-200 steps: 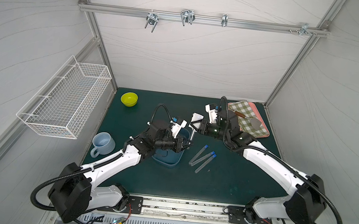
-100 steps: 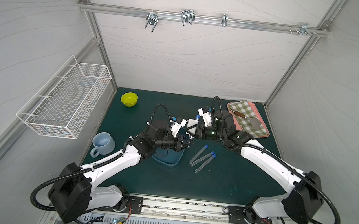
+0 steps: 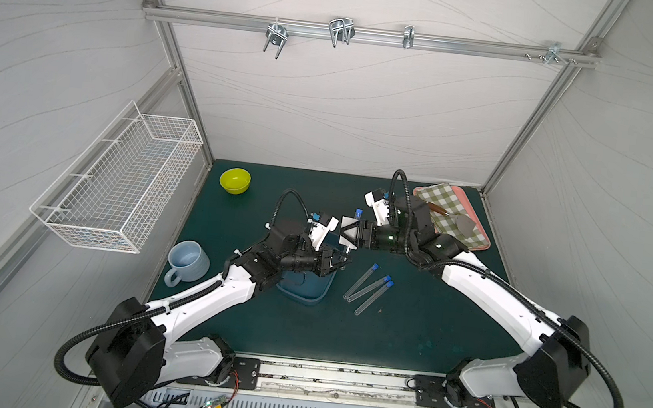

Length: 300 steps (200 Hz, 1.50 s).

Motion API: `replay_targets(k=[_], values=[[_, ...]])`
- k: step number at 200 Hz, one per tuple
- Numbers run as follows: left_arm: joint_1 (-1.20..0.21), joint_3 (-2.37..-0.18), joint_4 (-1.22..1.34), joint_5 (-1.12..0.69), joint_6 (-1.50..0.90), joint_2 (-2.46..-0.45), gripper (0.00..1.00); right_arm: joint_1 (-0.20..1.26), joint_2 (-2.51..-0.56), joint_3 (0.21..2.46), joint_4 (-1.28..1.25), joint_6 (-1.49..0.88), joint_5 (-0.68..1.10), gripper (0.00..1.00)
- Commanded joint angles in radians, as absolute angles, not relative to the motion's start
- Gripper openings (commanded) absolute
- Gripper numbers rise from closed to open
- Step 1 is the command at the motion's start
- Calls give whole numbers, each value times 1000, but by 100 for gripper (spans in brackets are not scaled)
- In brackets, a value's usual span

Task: Wipe the exteriors of test tubes
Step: Wipe the dirt from the test tube.

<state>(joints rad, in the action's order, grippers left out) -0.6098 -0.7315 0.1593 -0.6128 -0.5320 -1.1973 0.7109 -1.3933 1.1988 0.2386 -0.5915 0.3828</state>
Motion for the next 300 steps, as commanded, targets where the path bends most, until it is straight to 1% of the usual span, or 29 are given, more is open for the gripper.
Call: replay_targets(k=[1,104,166,178,220,242,276,300], values=[[-613,-734,216,-609,-540,-1189,14,699,-1356,1233,302,-585,379,64],[-613,-755,206,-612,-532,-1205,13,662,-1322,1233,400,-579,316,66],[-612,-752,188,-596,-522,-1203,14,649,-1275,1229,416,-602,349,66],[-612,-750,183,-590,-519,-1202,14,669,-1267,1229,413,-617,348,66],[-613,-753,174,-582,-512,-1198,14,791,-1292,1198,333,-675,254,65],[-613,-752,169,-585,-512,-1193,14,815,-1319,1150,245,-723,211,60],[-612,-748,159,-586,-505,-1181,14,830,-1354,1096,153,-754,155,40],[-612,-741,160,-586,-506,-1173,14,830,-1364,1068,110,-760,134,34]])
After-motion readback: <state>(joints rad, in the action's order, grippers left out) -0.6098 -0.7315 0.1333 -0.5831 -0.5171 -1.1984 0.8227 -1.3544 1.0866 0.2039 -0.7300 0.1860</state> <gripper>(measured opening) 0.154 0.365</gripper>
